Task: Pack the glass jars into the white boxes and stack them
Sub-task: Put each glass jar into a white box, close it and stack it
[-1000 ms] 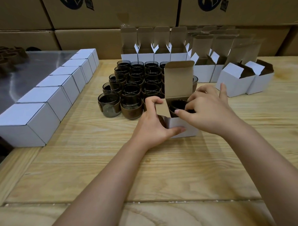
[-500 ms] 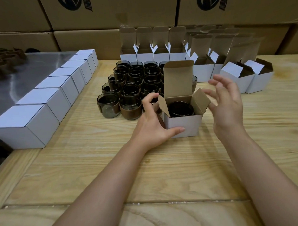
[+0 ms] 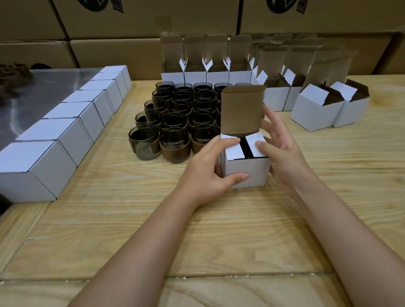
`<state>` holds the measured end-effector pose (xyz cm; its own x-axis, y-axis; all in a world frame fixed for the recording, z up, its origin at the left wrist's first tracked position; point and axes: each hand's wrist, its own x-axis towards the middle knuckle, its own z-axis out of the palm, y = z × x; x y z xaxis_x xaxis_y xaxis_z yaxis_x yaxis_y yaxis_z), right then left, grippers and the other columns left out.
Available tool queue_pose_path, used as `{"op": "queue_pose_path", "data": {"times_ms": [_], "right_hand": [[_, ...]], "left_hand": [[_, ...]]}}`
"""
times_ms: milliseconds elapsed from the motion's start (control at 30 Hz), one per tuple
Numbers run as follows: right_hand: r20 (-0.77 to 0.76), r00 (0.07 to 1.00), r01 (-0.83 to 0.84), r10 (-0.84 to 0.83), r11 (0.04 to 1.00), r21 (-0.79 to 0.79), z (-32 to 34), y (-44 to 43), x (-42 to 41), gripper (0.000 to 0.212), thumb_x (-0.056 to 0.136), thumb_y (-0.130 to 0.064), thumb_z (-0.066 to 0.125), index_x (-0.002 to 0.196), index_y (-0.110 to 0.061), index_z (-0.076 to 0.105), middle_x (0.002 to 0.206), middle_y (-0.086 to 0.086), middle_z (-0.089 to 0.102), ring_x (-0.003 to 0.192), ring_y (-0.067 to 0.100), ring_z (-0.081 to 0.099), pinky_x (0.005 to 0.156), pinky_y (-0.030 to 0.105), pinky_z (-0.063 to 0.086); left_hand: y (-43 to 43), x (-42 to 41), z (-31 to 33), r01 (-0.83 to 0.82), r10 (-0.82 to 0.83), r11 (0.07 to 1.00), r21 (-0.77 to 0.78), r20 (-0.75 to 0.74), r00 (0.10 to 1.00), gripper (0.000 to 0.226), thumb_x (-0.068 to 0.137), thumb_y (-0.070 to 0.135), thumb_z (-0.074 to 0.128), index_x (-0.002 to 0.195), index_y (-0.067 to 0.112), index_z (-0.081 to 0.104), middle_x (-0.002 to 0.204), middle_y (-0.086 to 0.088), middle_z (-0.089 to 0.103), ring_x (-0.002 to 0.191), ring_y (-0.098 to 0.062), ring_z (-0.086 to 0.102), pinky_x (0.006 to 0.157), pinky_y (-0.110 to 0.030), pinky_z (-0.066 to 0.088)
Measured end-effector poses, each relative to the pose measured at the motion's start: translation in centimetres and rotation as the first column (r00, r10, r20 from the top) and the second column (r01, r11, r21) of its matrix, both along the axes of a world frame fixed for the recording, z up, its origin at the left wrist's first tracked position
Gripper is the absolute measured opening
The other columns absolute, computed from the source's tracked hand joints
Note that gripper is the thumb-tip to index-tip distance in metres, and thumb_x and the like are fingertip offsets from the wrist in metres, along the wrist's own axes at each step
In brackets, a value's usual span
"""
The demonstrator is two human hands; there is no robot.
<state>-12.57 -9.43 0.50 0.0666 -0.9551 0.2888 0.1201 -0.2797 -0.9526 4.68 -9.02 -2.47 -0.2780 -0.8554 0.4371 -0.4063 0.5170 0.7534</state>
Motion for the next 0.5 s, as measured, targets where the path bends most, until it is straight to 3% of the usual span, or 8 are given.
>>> {"op": "queue_pose_path", "data": {"times_ms": [67,133,200,333,500], "right_hand": [[0.022,1.000,-0.012,0.014,0.997,-0.074,0.0,0.0,0.0,0.072,0.089,0.016,0.043,0.137,-0.037,0.037,0.125,-0.007,0.056,0.112,0.018,0.057,0.085,0.033,0.053],[0.023,0.999,-0.019,0.023,0.991,-0.135,-0.1,0.2,-0.2,0.058,0.086,0.012,0.050,0.124,-0.033,0.046,0.118,-0.006,0.057,0.108,0.017,0.056,0.083,0.035,0.051],[-0.011,0.999,-0.045,0.044,0.987,-0.154,-0.2,0.4,-0.4,0.037,0.080,-0.004,0.061,0.109,-0.024,0.050,0.109,-0.003,0.055,0.102,0.016,0.053,0.079,0.034,0.047],[-0.093,0.995,-0.044,0.030,0.987,-0.154,-0.4,1.1,-0.5,0.030,0.073,-0.033,0.067,0.095,-0.022,0.051,0.106,-0.005,0.053,0.099,0.003,0.053,0.073,0.017,0.046],[-0.219,0.971,0.046,-0.099,0.971,-0.235,-0.7,1.2,-0.1,0.005,0.082,-0.019,0.062,0.086,-0.021,0.058,0.111,0.009,0.058,0.107,0.005,0.052,0.077,0.009,0.042]], "left_hand": [[0.1,0.0,0.1,0.009,-0.009,1.000,0.021,0.000,1.000,0.065,0.067,0.044,0.076,0.126,0.043,0.048,0.125,0.028,0.046,0.087,-0.005,0.061,0.069,-0.032,0.056],[0.0,0.0,0.2,-0.005,0.004,0.998,0.057,0.010,1.000,0.069,0.065,0.049,0.075,0.125,0.047,0.042,0.118,0.023,0.052,0.081,-0.009,0.063,0.068,-0.037,0.057],[-0.2,0.1,0.2,-0.027,0.027,0.995,0.095,0.001,1.000,0.073,0.061,0.052,0.076,0.120,0.046,0.033,0.115,0.011,0.058,0.069,-0.008,0.062,0.064,-0.036,0.056],[-0.2,-0.1,0.1,-0.036,0.040,0.993,0.110,-0.036,0.999,0.073,0.057,0.049,0.080,0.100,0.047,0.021,0.124,0.002,0.055,0.058,-0.002,0.057,0.062,-0.029,0.050],[-0.2,-0.1,0.0,-0.039,0.044,0.995,0.094,-0.056,0.997,0.075,0.057,0.046,0.082,0.099,0.044,0.020,0.123,0.008,0.056,0.058,-0.005,0.058,0.061,-0.029,0.049]]}}
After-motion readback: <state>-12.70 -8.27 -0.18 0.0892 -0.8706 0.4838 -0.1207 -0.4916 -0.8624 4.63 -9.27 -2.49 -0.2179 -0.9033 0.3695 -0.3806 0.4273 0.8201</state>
